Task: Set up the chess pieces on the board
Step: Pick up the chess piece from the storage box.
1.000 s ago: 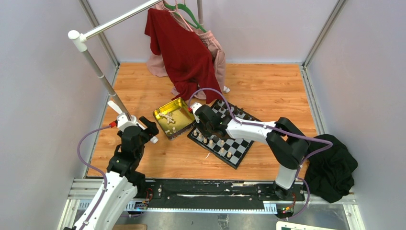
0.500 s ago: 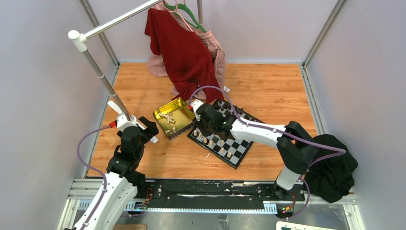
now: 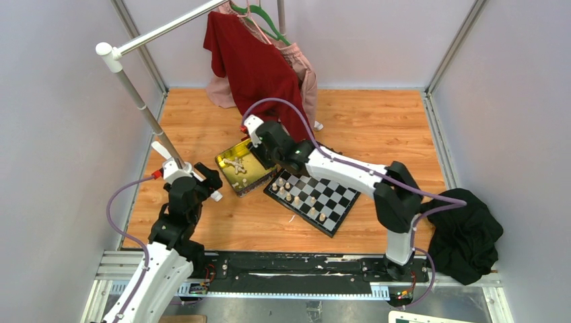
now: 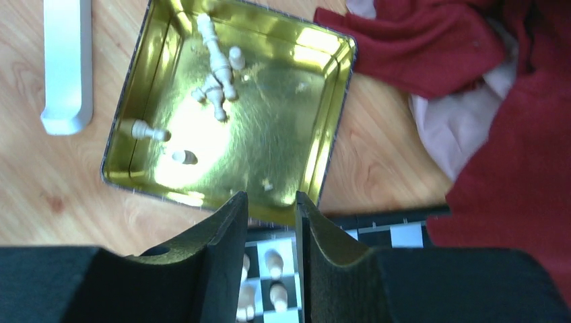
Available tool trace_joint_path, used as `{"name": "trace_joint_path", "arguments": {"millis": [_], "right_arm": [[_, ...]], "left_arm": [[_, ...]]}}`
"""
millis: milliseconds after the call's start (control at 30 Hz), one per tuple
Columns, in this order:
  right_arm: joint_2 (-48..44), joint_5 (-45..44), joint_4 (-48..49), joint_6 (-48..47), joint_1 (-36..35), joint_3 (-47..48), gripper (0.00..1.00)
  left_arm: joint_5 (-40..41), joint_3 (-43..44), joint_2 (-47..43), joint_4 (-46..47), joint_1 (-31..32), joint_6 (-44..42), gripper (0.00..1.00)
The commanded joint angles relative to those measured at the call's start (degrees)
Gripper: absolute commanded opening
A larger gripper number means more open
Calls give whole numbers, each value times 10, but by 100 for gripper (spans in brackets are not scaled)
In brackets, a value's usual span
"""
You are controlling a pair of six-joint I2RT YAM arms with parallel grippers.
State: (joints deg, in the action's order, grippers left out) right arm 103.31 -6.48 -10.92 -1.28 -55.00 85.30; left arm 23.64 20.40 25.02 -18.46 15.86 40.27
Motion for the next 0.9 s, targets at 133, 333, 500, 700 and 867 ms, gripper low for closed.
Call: {"name": "trace_joint_path", "arguments": {"millis": [133, 333, 500, 700, 867], "right_arm": [[126, 16, -16, -36, -2, 122, 35], [113, 4, 13, -12, 20, 102, 33], [65, -16, 45, -7, 32, 46, 32], [7, -12, 86, 7, 55, -25, 31], [-21, -13, 101, 9, 71, -61, 31]], "left_arm": [[-11, 17, 54, 61, 1, -33, 94], [-62, 34, 173, 132, 1, -39, 91], [-87, 70, 254, 165, 1, -47, 86], [-91, 111, 298, 164, 3, -61, 83], [-86, 146, 337, 154, 14, -86, 80]]}}
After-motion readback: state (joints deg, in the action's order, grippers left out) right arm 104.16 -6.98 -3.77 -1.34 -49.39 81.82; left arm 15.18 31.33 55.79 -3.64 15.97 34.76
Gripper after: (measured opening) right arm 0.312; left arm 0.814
